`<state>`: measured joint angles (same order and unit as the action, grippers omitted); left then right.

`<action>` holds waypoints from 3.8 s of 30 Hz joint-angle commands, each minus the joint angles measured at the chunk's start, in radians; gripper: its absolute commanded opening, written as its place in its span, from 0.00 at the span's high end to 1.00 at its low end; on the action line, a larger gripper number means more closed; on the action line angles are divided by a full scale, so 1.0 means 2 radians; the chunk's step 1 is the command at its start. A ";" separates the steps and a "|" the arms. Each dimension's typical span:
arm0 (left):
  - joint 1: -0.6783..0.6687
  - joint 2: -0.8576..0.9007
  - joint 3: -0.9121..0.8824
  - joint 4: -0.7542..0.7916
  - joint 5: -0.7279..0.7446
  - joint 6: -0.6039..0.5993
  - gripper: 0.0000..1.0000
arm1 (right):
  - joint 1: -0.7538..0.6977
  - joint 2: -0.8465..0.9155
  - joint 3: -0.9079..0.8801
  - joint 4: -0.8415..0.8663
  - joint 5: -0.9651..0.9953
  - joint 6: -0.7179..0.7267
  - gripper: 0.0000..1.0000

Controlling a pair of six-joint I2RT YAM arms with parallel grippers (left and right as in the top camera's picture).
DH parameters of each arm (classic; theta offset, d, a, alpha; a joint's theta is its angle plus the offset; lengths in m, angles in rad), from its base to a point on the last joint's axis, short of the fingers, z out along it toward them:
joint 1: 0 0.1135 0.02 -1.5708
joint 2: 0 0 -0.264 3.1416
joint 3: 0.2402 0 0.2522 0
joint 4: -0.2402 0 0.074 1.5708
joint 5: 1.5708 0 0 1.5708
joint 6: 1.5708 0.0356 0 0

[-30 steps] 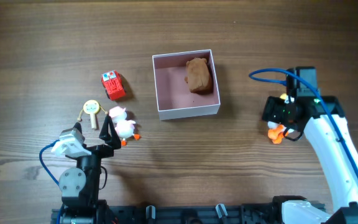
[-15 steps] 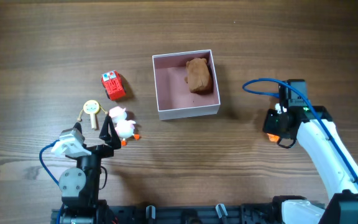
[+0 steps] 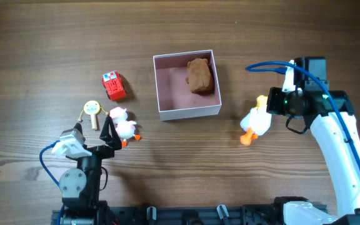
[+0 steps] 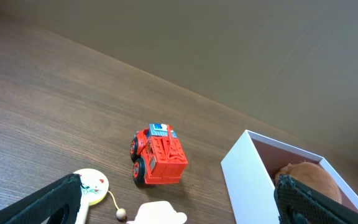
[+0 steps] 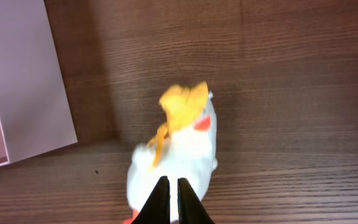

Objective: Pack container
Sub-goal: 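Grasp the yellow-hat white duck with the right gripper and lift, then lower the duck into the box beside the bear and release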

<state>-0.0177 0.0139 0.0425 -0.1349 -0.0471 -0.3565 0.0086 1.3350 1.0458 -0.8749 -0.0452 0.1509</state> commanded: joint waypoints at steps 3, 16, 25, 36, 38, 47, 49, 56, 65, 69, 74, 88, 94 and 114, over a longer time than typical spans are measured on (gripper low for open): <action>-0.002 -0.003 -0.004 0.001 -0.005 0.007 0.00 | -0.001 0.000 -0.054 0.010 -0.011 0.019 0.32; -0.002 -0.003 -0.004 0.001 -0.005 0.007 0.00 | 0.004 0.002 -0.162 0.133 -0.057 0.100 0.27; -0.002 -0.003 -0.004 0.001 -0.005 0.007 0.00 | 0.003 0.002 -0.162 0.133 -0.068 0.094 0.95; -0.002 -0.003 -0.004 0.001 -0.005 0.007 0.00 | 0.003 0.002 -0.162 0.149 -0.028 0.097 0.07; -0.002 -0.003 -0.004 0.001 -0.005 0.007 0.00 | 0.003 0.003 -0.163 0.169 -0.028 0.097 0.14; -0.002 -0.003 -0.004 0.001 -0.005 0.007 0.00 | 0.003 0.081 -0.163 0.198 -0.030 0.125 0.36; -0.002 -0.003 -0.004 0.001 -0.005 0.007 0.00 | 0.003 0.080 -0.162 0.201 -0.030 0.121 0.77; -0.002 -0.003 -0.004 0.001 -0.005 0.007 0.00 | 0.006 -0.017 -0.030 0.086 -0.043 0.047 0.96; -0.002 -0.003 -0.004 0.001 -0.005 0.007 0.00 | 0.125 -0.098 0.031 0.151 -0.100 -0.260 0.96; -0.002 -0.003 -0.004 0.001 -0.005 0.007 0.00 | 0.170 -0.080 0.031 0.152 -0.189 -0.494 0.96; -0.002 -0.003 -0.004 0.001 -0.005 0.007 0.00 | 0.200 -0.034 0.031 0.143 -0.191 -0.681 0.96; -0.002 -0.003 -0.004 0.001 -0.005 0.007 0.00 | 0.219 0.086 0.031 0.239 -0.144 -0.730 0.96; -0.002 -0.003 -0.004 0.001 -0.005 0.007 0.00 | 0.219 0.126 0.031 0.255 -0.144 -0.731 0.96; -0.002 -0.003 -0.004 0.001 -0.005 0.007 0.00 | 0.219 0.188 0.030 0.242 -0.140 -0.730 0.96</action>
<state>-0.0177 0.0139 0.0425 -0.1352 -0.0471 -0.3565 0.4427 1.6989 1.0893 -0.3882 -0.3351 -1.3071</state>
